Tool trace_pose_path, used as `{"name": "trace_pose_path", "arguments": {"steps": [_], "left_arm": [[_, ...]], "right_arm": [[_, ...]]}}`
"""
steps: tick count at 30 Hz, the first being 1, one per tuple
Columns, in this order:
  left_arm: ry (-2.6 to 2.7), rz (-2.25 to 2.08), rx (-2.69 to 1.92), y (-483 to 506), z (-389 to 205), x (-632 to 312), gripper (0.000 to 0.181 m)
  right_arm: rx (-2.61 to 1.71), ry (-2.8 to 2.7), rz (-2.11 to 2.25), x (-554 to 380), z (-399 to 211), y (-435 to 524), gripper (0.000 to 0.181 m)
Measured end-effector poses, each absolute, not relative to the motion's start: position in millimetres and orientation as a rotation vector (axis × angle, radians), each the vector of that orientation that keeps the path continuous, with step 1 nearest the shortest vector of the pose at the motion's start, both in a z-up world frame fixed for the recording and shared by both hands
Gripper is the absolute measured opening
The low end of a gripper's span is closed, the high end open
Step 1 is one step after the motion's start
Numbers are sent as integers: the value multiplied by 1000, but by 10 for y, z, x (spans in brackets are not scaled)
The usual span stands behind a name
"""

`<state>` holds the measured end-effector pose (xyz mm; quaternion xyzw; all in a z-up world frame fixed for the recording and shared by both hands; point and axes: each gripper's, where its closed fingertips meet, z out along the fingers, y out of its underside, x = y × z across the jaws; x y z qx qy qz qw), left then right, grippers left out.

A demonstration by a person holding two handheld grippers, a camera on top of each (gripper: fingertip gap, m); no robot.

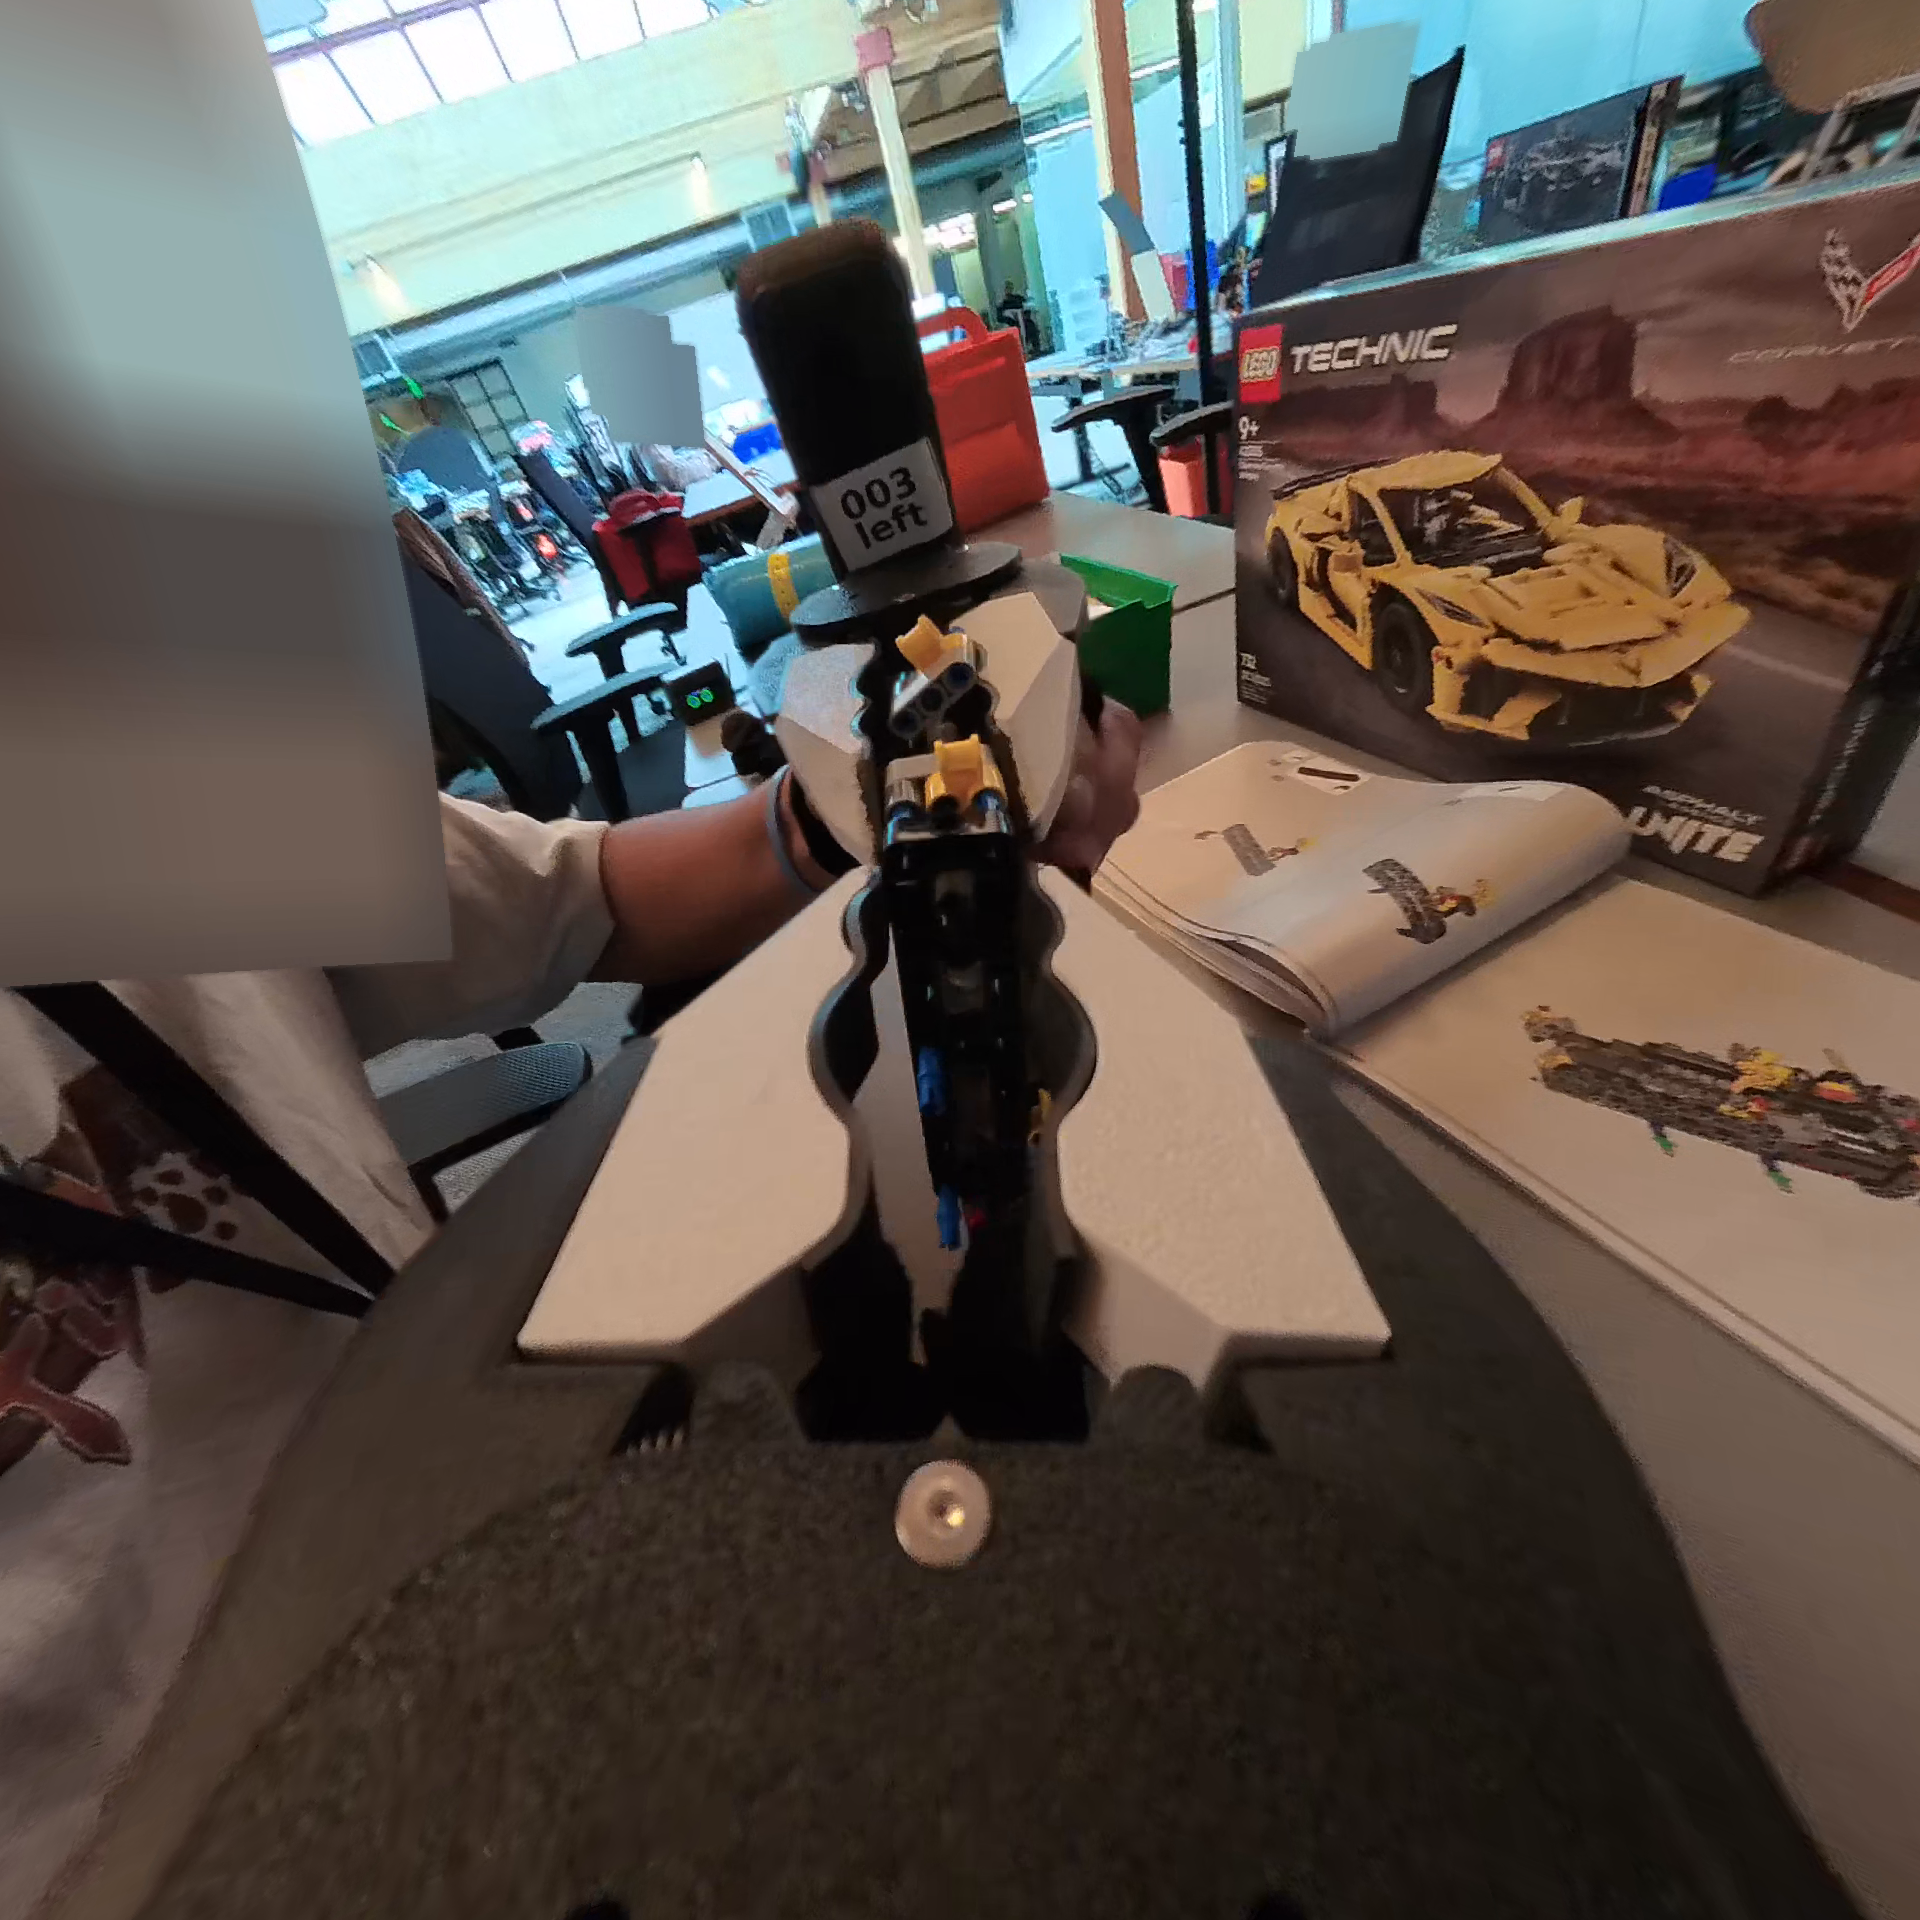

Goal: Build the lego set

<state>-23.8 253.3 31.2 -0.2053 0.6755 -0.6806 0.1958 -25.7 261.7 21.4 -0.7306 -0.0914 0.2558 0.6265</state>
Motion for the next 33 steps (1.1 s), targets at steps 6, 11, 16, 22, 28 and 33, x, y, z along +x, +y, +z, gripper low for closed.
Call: {"name": "trace_pose_path", "arguments": {"steps": [6, 11, 16, 22, 28, 33], "left_arm": [[1866, -1902, -618, 2569, 304, -188, 27], [1891, -1903, -583, 2520, 305, -230, 26], [1905, -1913, -565, 2480, 290, -235, 26], [1898, -1972, -569, 2488, 296, -240, 27], [1875, -1953, -584, 2493, 290, -190, 26], [1882, -1952, -584, 2532, 292, -189, 27]], "right_arm": [[-1689, -222, 480, -201, 211, 2638, 23], [-1724, -266, 429, -224, 219, 2603, 23], [-1656, -285, 639, -253, 195, 2574, 23], [-1695, -345, 629, -273, 196, 2588, 24], [-1719, -308, 564, -232, 173, 2606, 24], [-1685, -272, 551, -220, 179, 2648, 24]]}}
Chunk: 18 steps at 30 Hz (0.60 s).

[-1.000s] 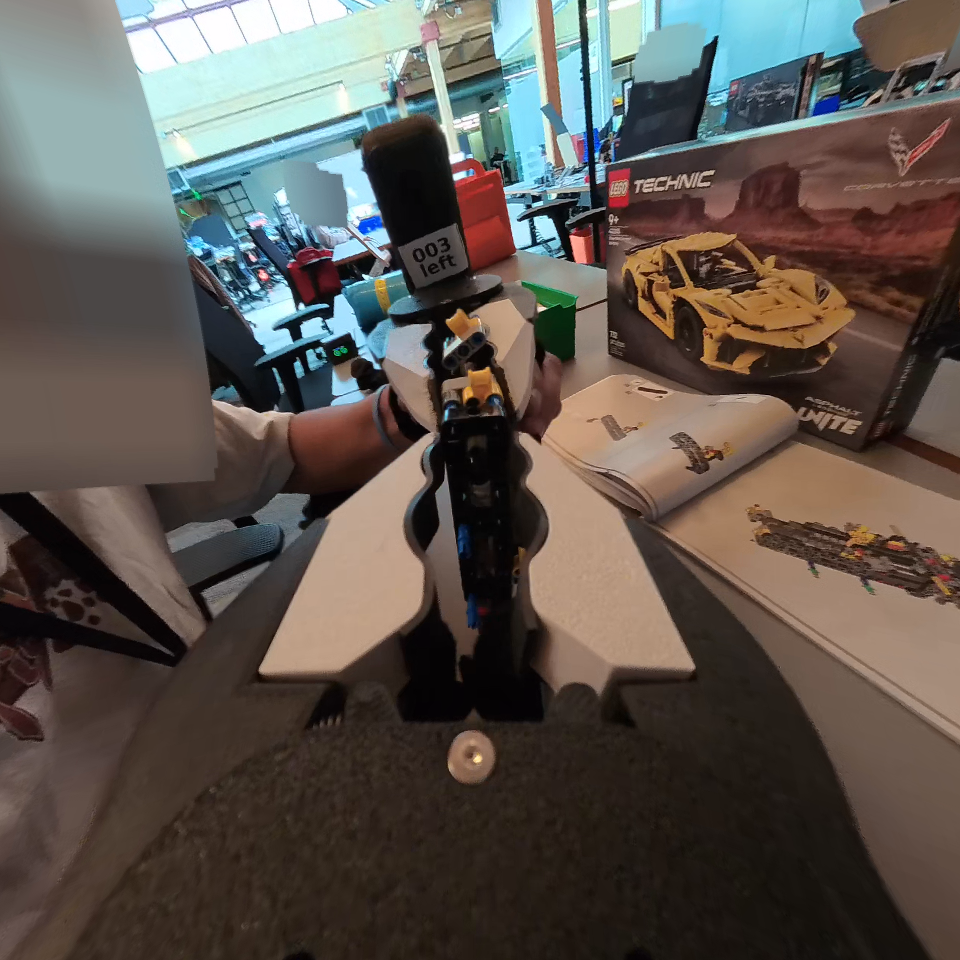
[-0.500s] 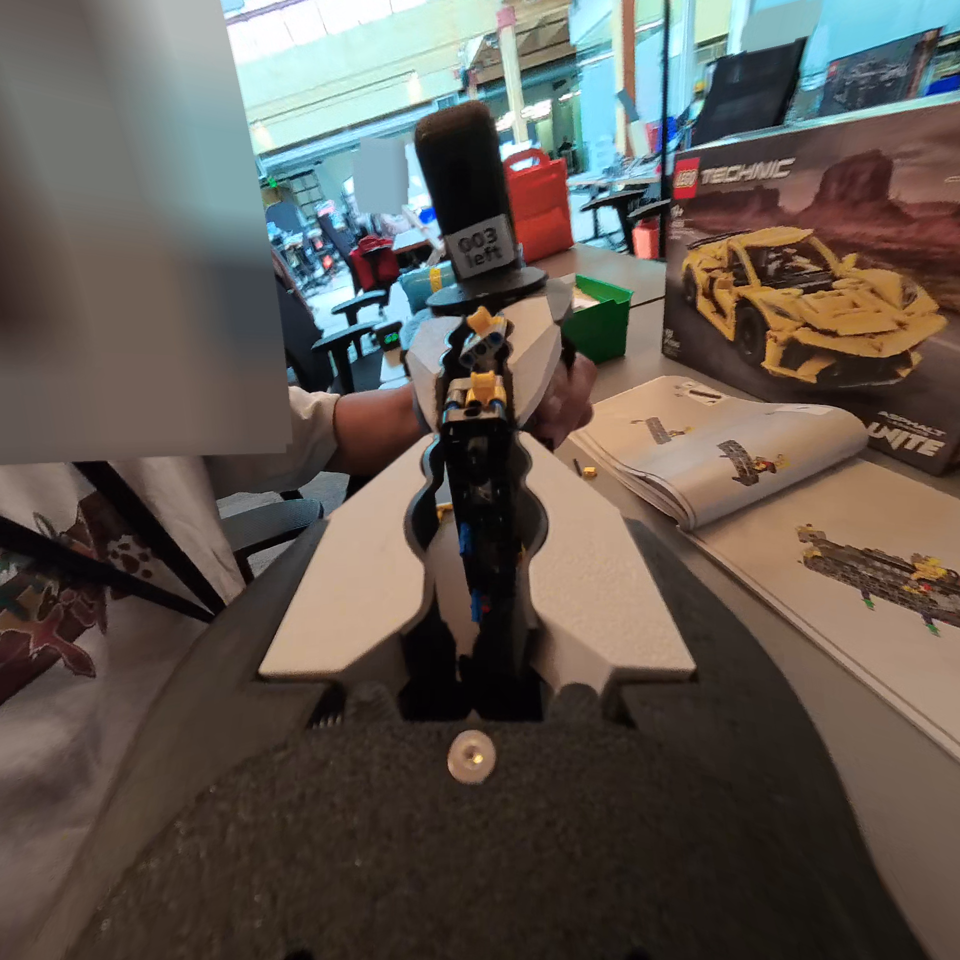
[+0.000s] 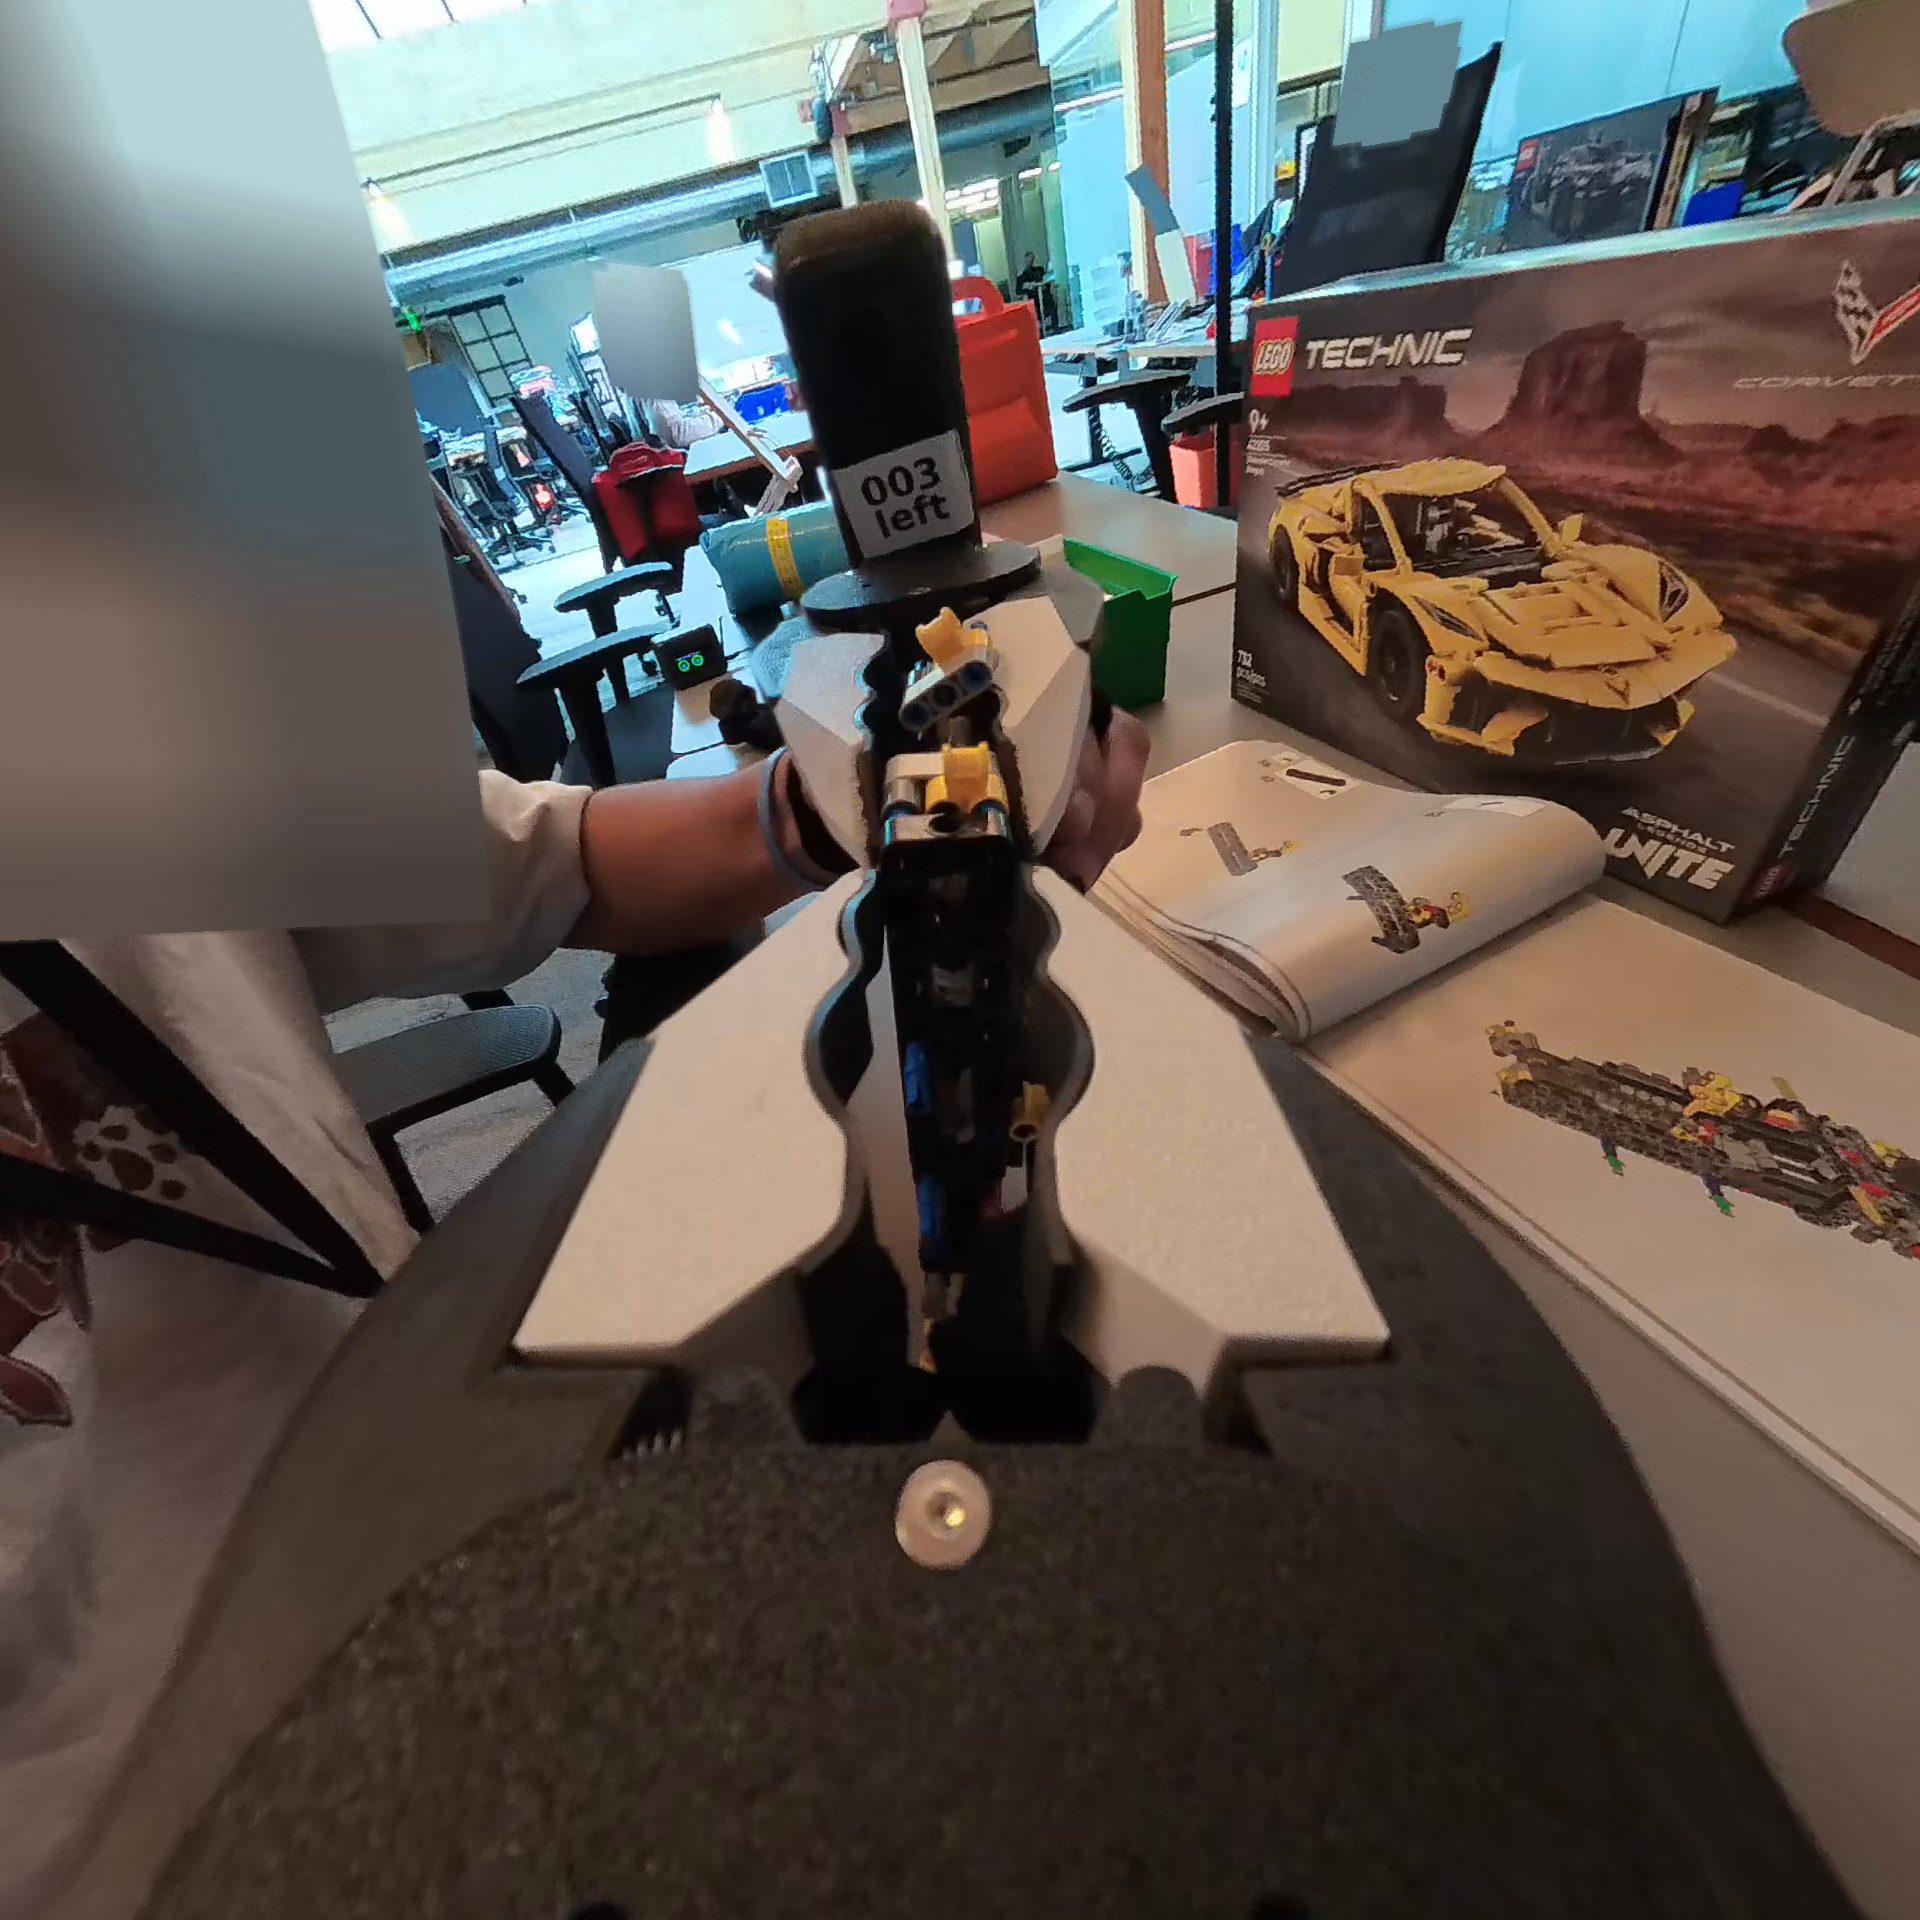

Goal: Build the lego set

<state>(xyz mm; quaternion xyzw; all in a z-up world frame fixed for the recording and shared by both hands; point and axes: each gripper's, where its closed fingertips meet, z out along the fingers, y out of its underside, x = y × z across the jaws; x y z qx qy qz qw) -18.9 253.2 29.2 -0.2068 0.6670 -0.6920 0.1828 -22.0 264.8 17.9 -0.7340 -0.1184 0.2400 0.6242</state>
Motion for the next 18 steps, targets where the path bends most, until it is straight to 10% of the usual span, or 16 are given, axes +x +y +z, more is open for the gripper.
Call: {"name": "trace_pose_path", "arguments": {"steps": [18], "left_arm": [[1856, -1911, -599, 2764, 272, -215, 32]], "right_arm": [[-1650, -225, 416, -323, -257, 2711, 18]]}}
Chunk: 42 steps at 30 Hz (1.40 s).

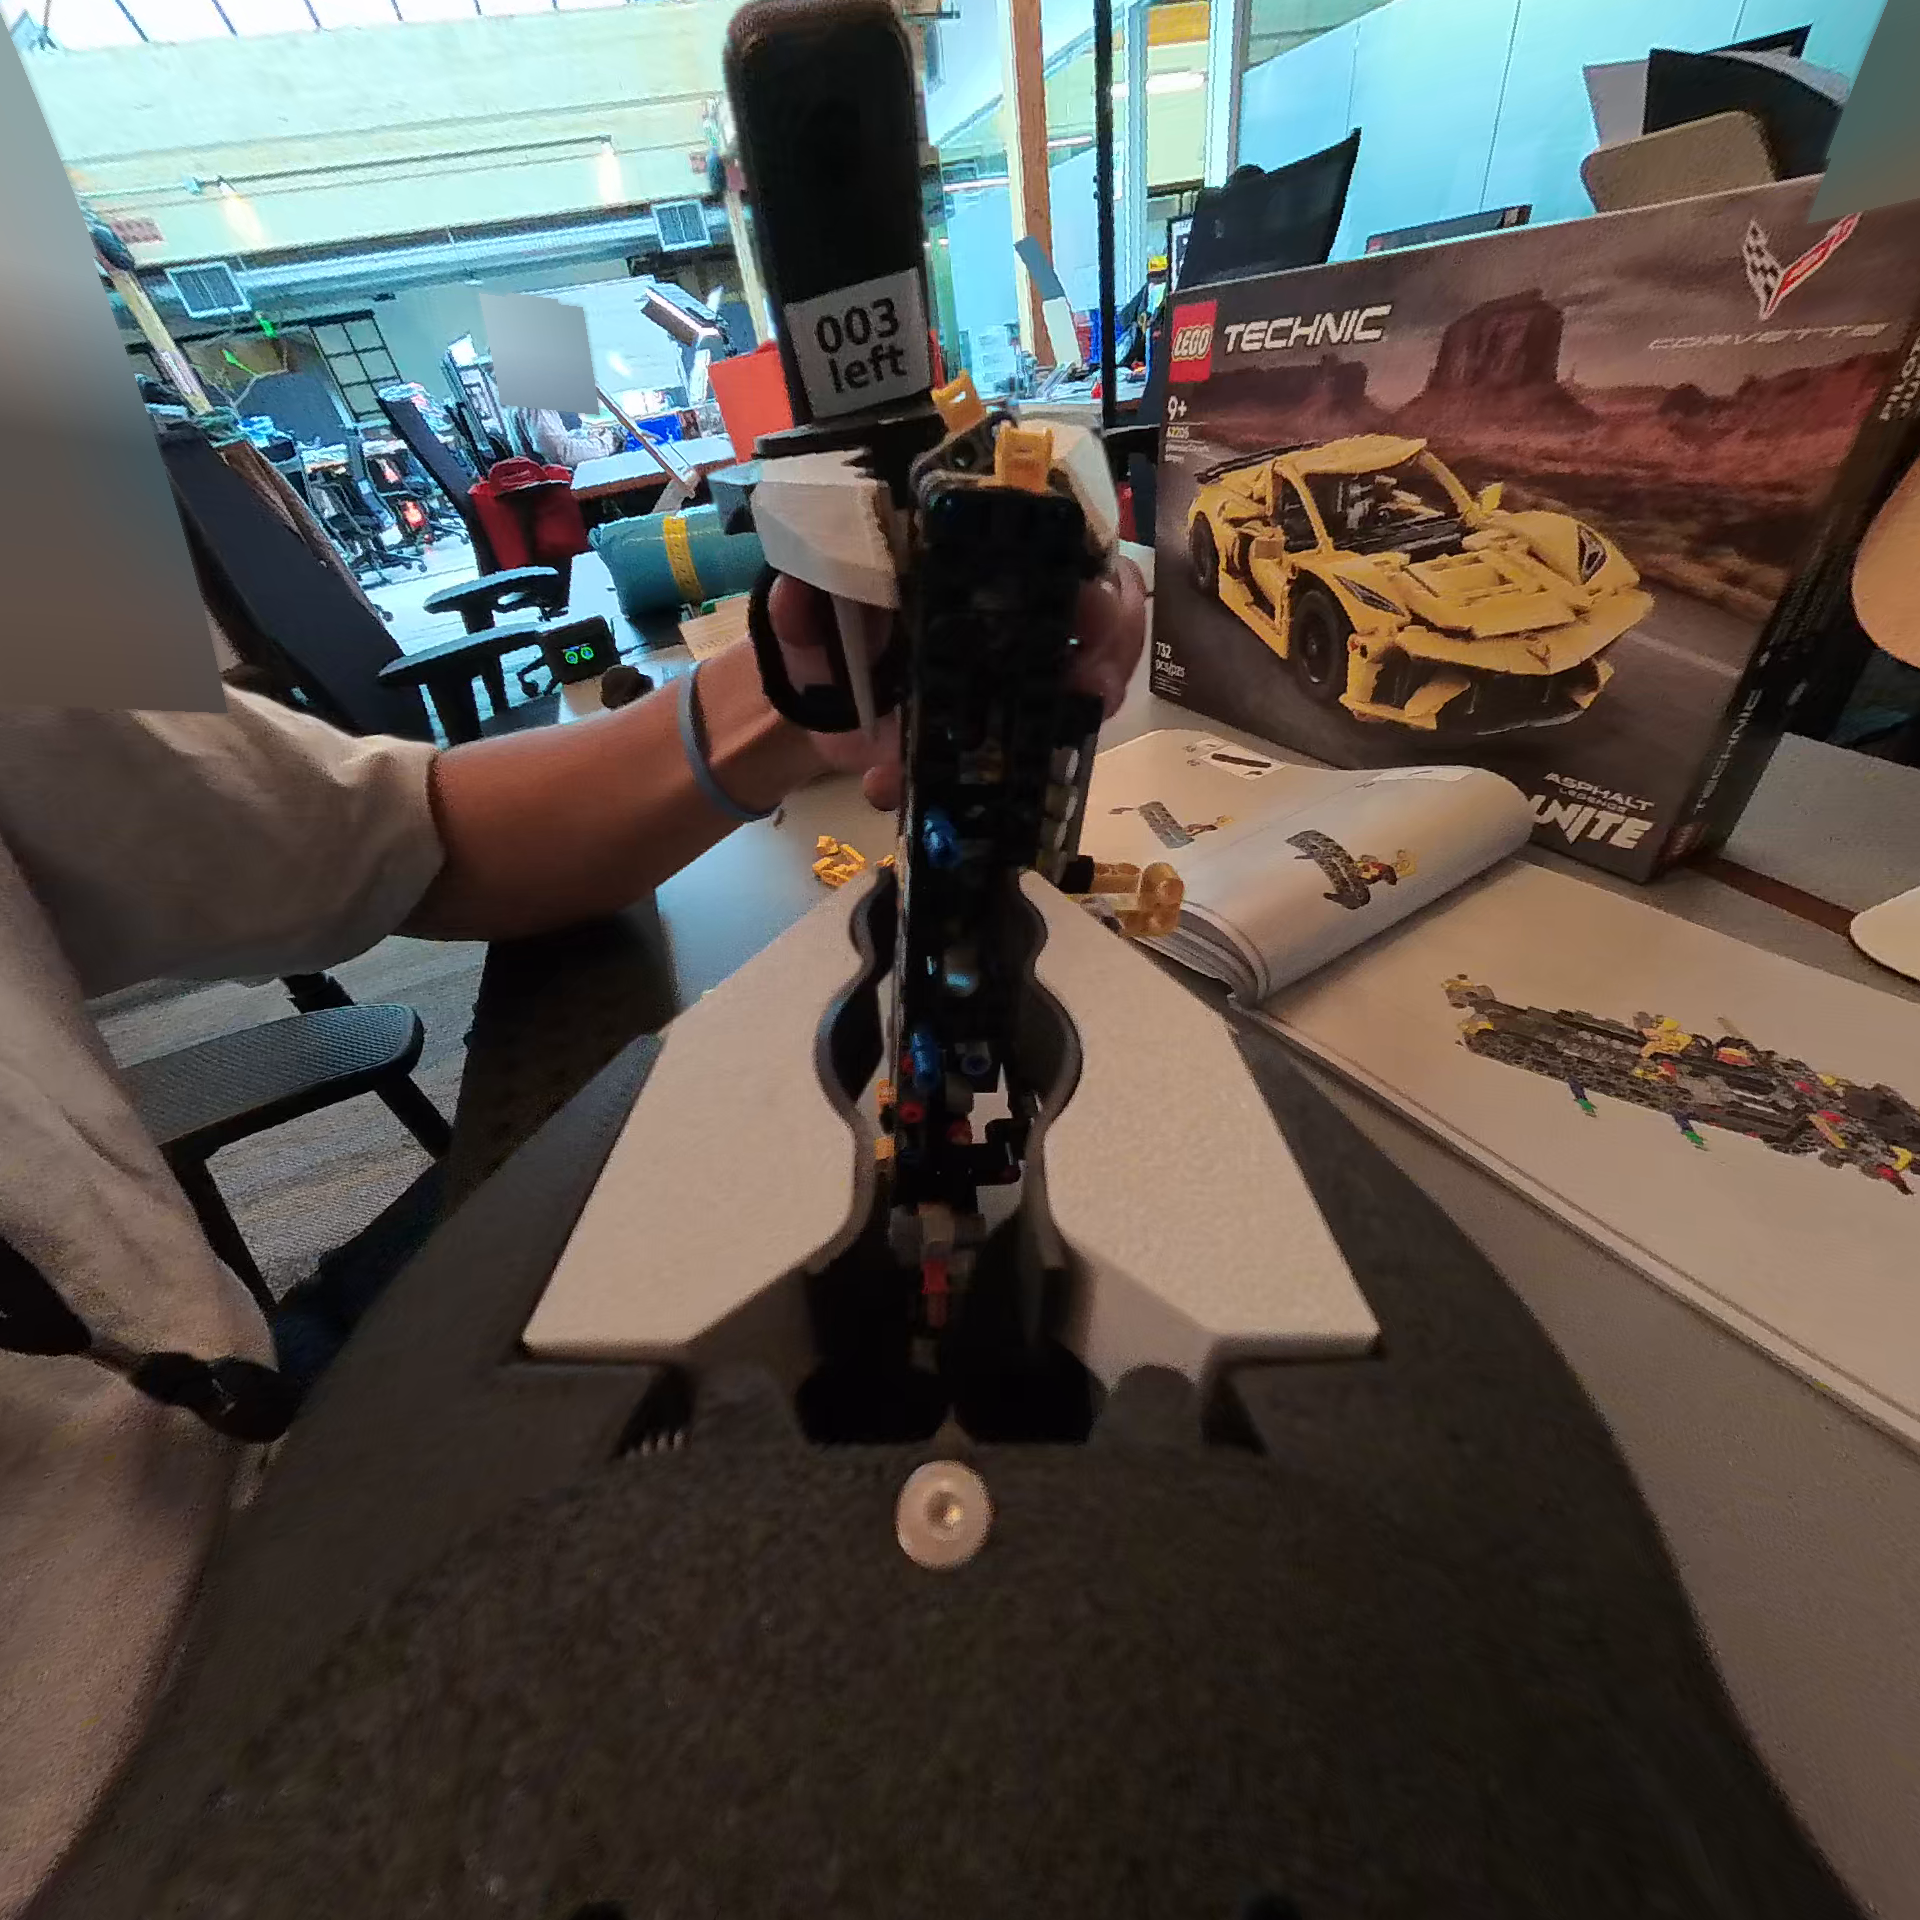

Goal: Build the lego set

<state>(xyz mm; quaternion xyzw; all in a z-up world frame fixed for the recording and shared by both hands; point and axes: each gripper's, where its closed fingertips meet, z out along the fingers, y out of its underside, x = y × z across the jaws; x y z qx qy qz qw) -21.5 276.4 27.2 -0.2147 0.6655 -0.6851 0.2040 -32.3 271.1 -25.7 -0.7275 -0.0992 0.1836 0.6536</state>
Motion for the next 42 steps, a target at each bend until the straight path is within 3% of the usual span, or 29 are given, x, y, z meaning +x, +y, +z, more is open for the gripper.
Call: {"name": "trace_pose_path", "arguments": {"steps": [8, 17, 23, 42], "left_arm": [[1782, -1647, -744, 2952, -83, -313, 42], [1713, -1529, -930, 3094, -131, -336, 41], [1691, -1455, -1050, 3076, -138, -293, 39], [1626, -1395, -1099, 3048, -117, -278, 38]], "right_arm": [[-1680, -167, 403, -397, -367, 2801, 21], [-1695, 42, -71, -485, -405, 2958, 42], [-1698, 80, -314, -420, -344, 3050, 34], [-1702, 166, -313, -387, -340, 3040, 26]]}}
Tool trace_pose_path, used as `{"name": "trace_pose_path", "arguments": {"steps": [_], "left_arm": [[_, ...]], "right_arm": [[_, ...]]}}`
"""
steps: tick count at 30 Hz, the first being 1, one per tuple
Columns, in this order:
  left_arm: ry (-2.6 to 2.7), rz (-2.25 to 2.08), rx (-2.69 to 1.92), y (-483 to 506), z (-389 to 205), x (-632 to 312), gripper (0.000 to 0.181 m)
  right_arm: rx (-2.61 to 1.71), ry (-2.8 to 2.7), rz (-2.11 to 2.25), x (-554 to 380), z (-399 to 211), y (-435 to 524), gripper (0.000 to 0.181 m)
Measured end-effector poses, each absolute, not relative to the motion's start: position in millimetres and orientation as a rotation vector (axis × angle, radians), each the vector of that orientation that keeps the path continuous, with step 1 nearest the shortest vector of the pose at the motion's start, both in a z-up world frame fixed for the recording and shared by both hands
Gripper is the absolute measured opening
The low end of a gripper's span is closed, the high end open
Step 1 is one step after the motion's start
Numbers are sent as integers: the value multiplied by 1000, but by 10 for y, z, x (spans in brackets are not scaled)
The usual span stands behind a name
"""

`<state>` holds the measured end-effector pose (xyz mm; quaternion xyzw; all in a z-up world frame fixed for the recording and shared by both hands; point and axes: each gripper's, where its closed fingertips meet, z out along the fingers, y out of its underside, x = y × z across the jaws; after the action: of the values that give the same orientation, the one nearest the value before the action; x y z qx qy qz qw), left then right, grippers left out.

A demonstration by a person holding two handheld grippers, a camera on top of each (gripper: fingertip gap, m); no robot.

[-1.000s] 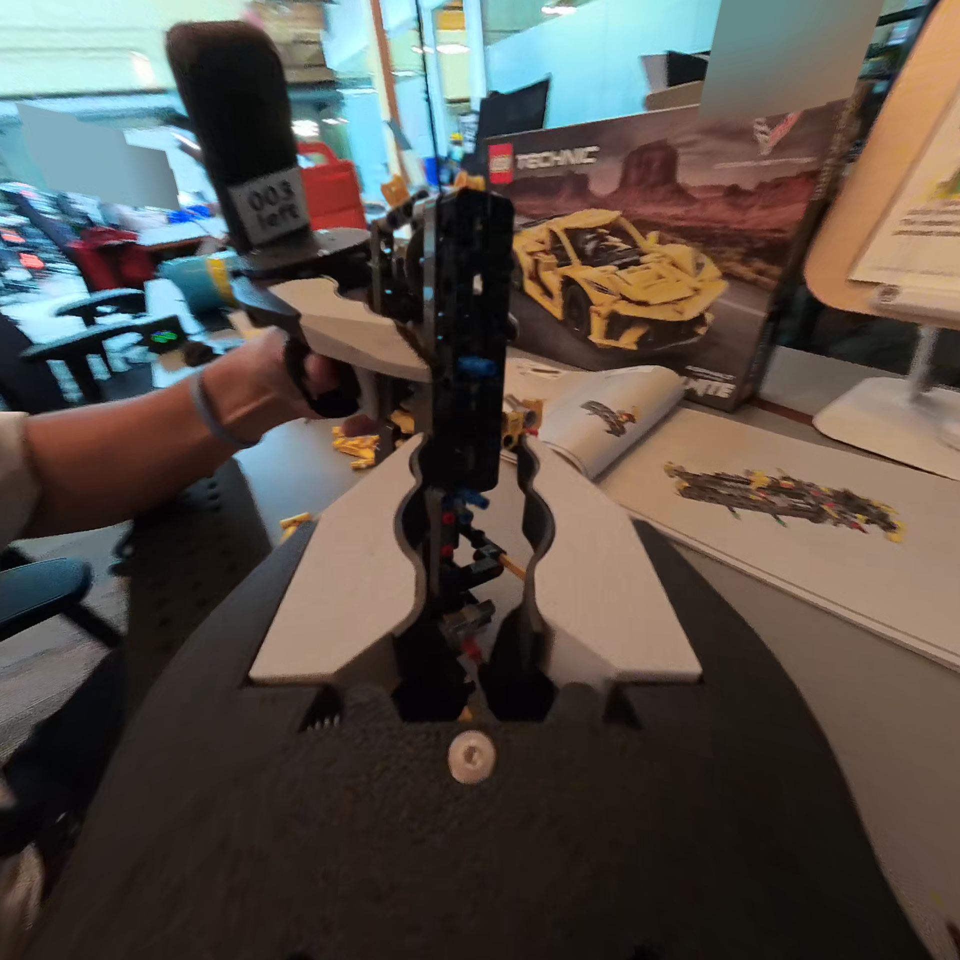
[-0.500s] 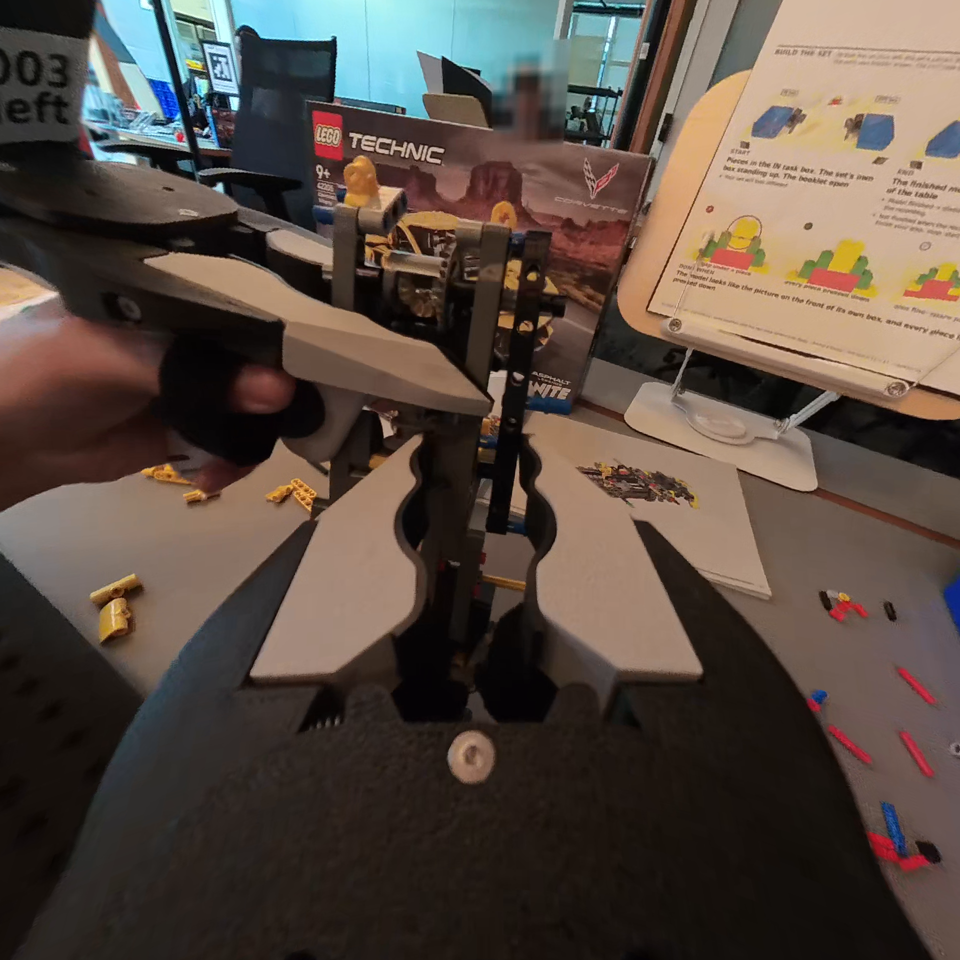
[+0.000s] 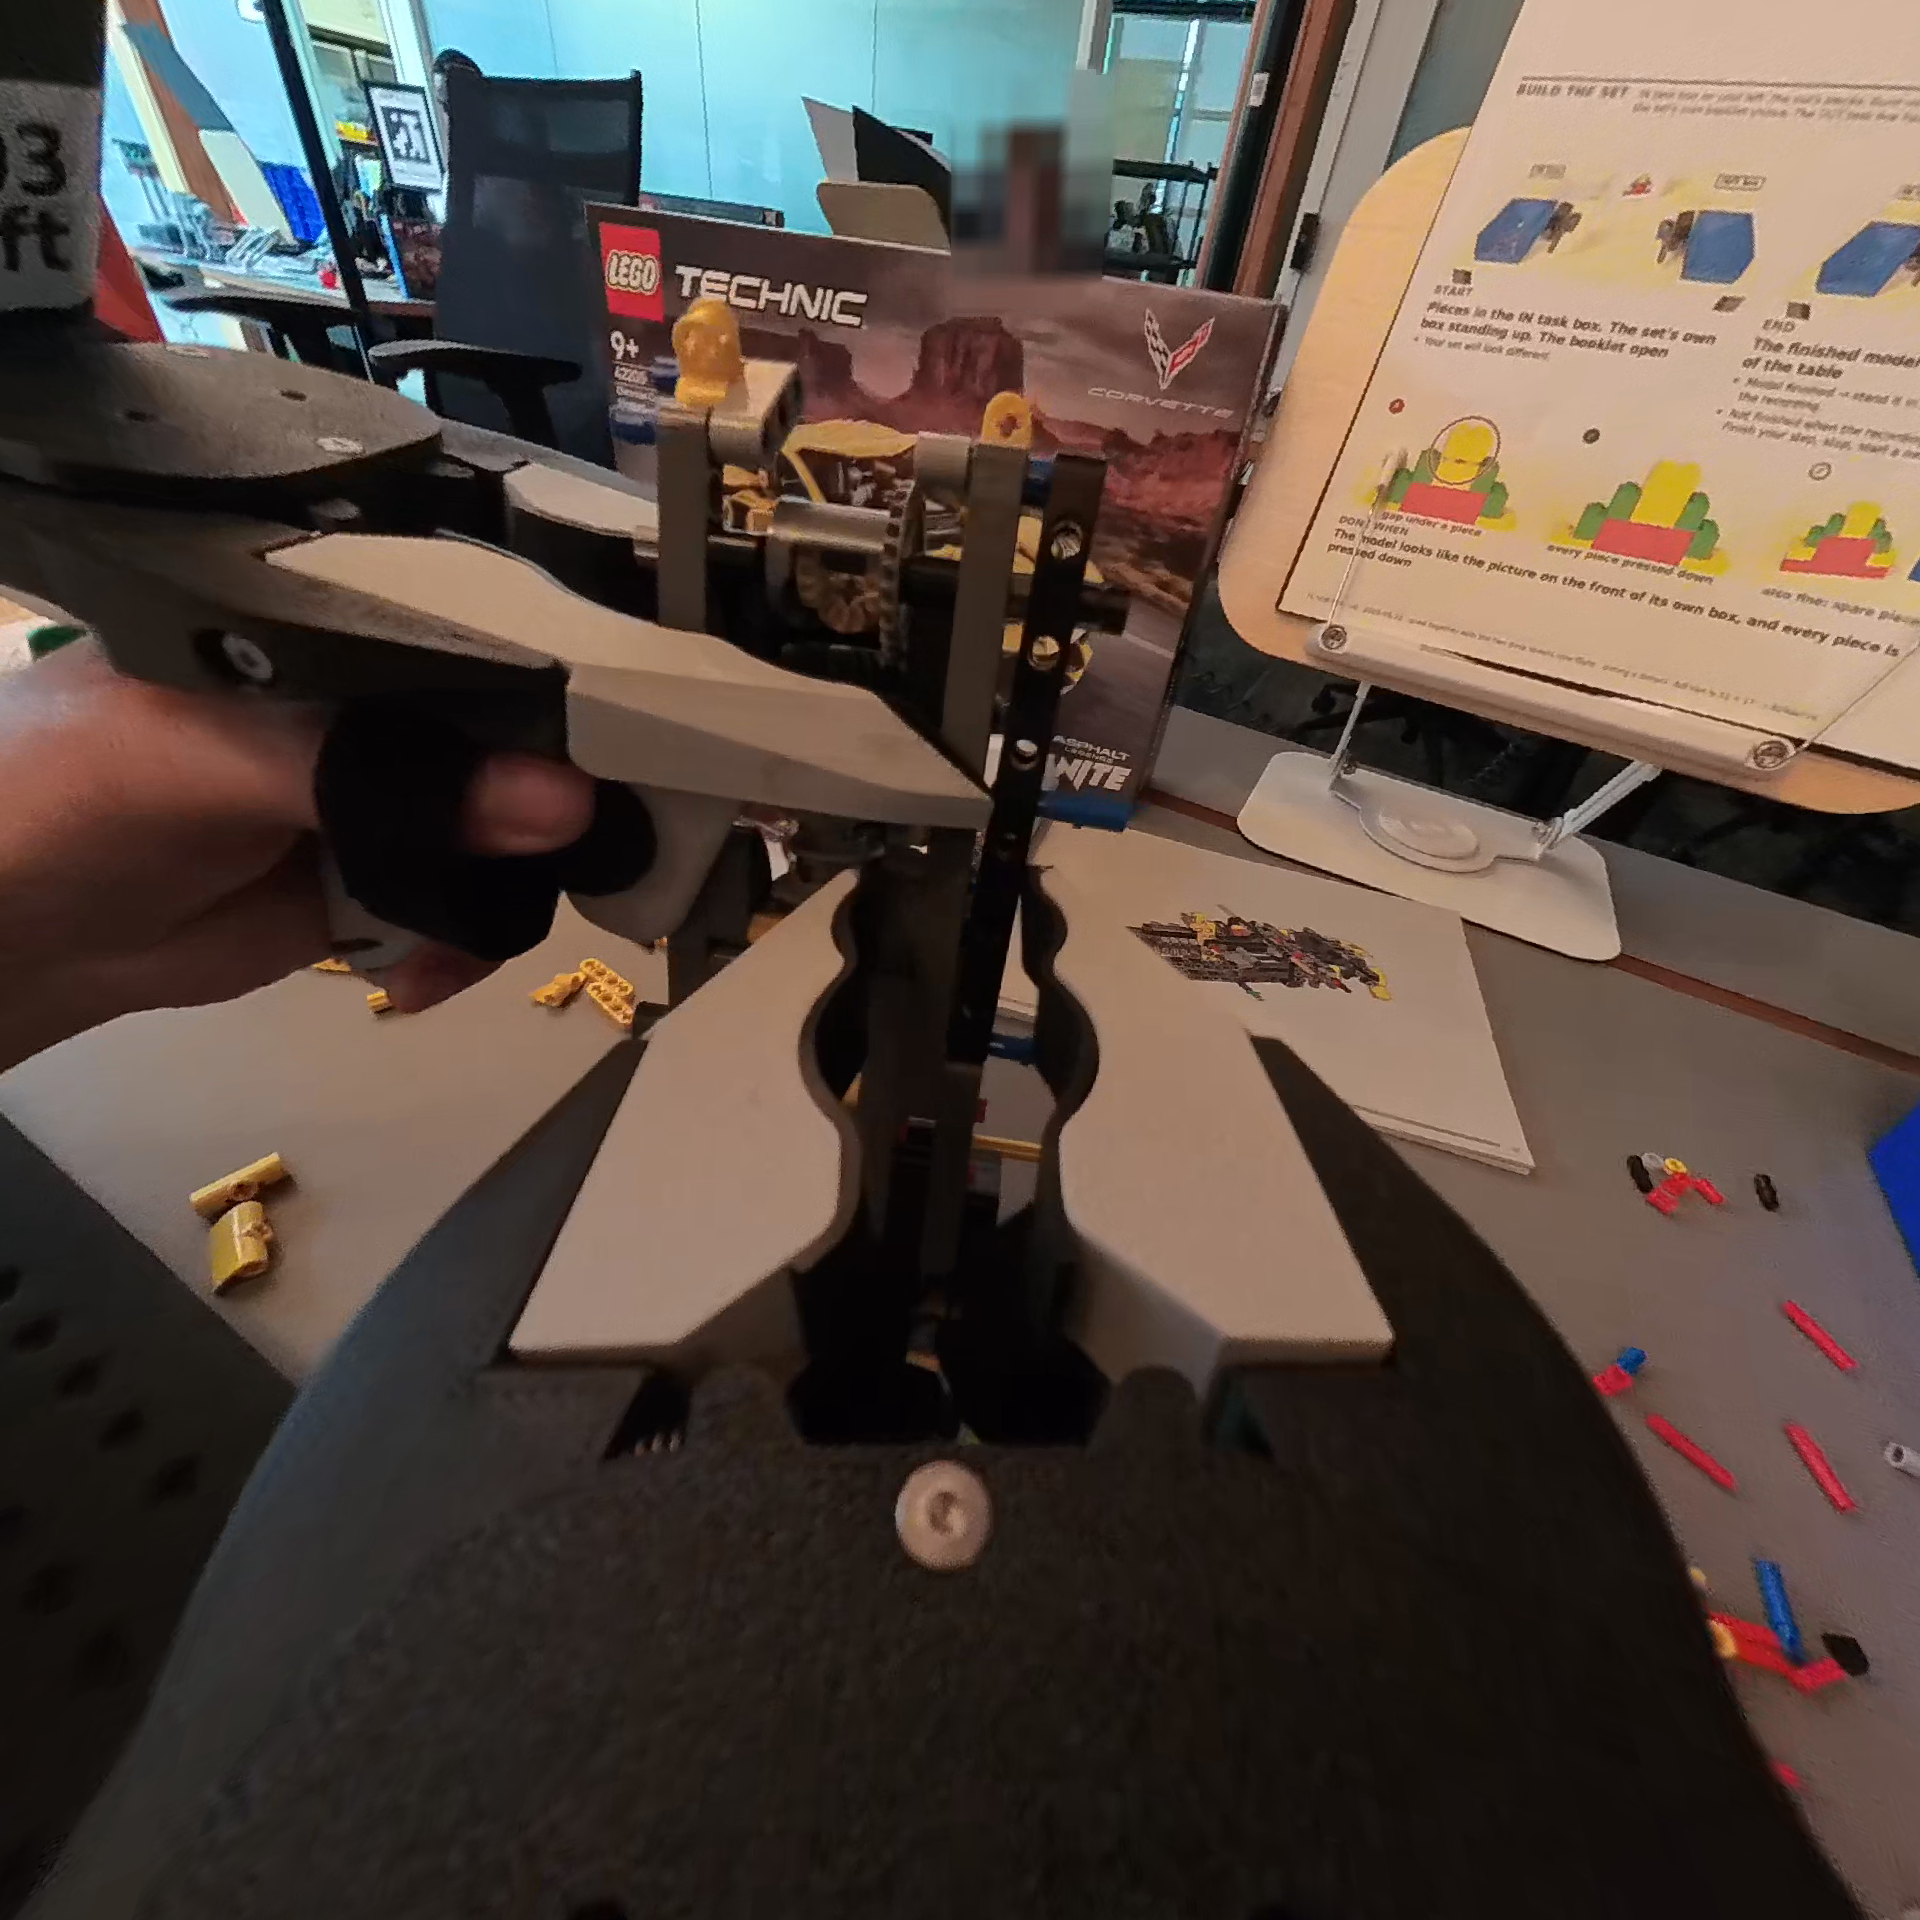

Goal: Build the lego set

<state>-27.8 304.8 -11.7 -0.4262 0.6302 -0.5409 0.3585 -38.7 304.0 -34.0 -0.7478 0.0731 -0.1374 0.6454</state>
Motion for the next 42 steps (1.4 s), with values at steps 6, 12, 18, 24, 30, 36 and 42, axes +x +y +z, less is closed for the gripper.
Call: {"name": "trace_pose_path", "arguments": {"steps": [6, 12, 18, 24, 30, 36, 42], "left_arm": [[1615, -1385, -1057, 3005, -95, -312, 38], [1617, -1306, -982, 2870, -60, -350, 38], [1635, -1281, -951, 2802, -55, -371, 38], [1646, -1263, -944, 2785, -53, -380, 35], [1665, -1215, -897, 2785, -71, -374, 35], [1663, -1252, -862, 2761, -65, -386, 36], [1671, -1292, -767, 2746, -63, -508, 36]], "right_arm": [[-1561, 137, -231, -405, 224, 2713, 29], [-1591, 126, -225, -371, 339, 2866, 30], [-1606, 114, -195, -415, 280, 2921, 22], [-1607, 80, -198, -444, 279, 2916, 17], [-1600, 41, -255, -487, 271, 2909, 16], [-1577, -35, -383, -490, 287, 2880, 17], [-1569, -121, -116, -685, 355, 2683, 34]]}}
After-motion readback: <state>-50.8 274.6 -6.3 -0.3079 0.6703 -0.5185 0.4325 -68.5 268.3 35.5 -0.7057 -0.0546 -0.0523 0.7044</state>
